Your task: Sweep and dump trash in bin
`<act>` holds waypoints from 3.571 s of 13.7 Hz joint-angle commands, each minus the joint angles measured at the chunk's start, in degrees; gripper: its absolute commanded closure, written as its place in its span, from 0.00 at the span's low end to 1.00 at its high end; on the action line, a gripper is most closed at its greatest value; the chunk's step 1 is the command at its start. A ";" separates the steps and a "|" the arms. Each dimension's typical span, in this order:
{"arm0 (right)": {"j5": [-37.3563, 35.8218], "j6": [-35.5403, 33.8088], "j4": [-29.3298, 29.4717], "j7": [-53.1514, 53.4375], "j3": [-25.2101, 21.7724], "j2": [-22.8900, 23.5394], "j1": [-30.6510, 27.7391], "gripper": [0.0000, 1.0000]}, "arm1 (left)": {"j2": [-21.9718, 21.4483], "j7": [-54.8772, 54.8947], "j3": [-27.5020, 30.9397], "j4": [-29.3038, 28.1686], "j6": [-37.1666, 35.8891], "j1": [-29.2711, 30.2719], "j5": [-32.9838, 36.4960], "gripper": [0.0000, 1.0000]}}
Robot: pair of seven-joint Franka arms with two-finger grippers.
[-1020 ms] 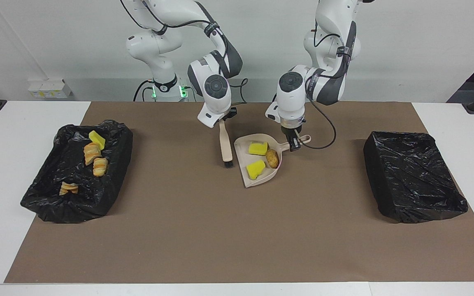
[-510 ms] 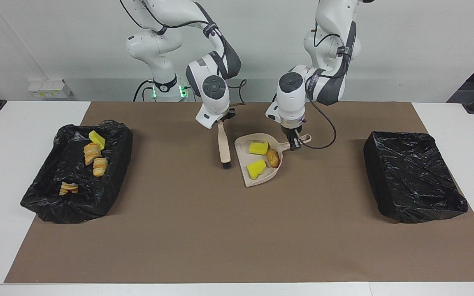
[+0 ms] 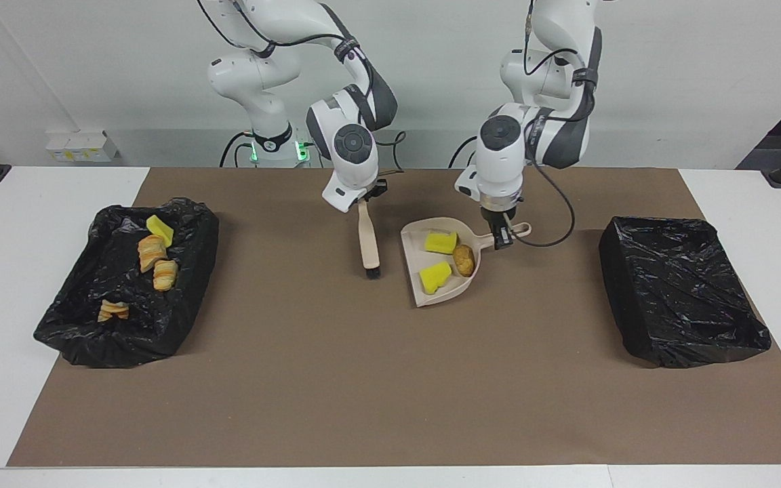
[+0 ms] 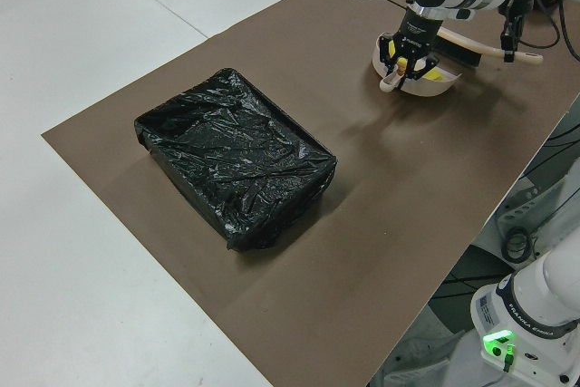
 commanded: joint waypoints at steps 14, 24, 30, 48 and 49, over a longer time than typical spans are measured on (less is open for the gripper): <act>1.08 8.56 0.02 15.71 0.73 3.11 11.21 1.00 | -8.67 32.05 0.22 17.03 -13.06 42.94 0.05 1.00; 5.30 8.85 2.22 16.62 0.73 4.53 14.83 0.00 | -5.16 45.07 6.47 19.68 0.30 51.93 12.86 1.00; 2.58 -0.97 11.42 16.97 -0.06 3.39 13.09 0.00 | -3.30 40.32 6.46 18.80 -0.74 50.44 19.91 1.00; -16.94 -15.68 33.42 -20.04 -0.94 0.67 -26.12 0.00 | -6.03 25.38 6.38 12.91 -8.91 40.25 37.82 1.00; -16.76 -15.76 33.42 -20.12 -1.03 -0.12 -27.08 0.00 | -5.94 21.80 6.29 12.48 -11.62 38.50 41.33 1.00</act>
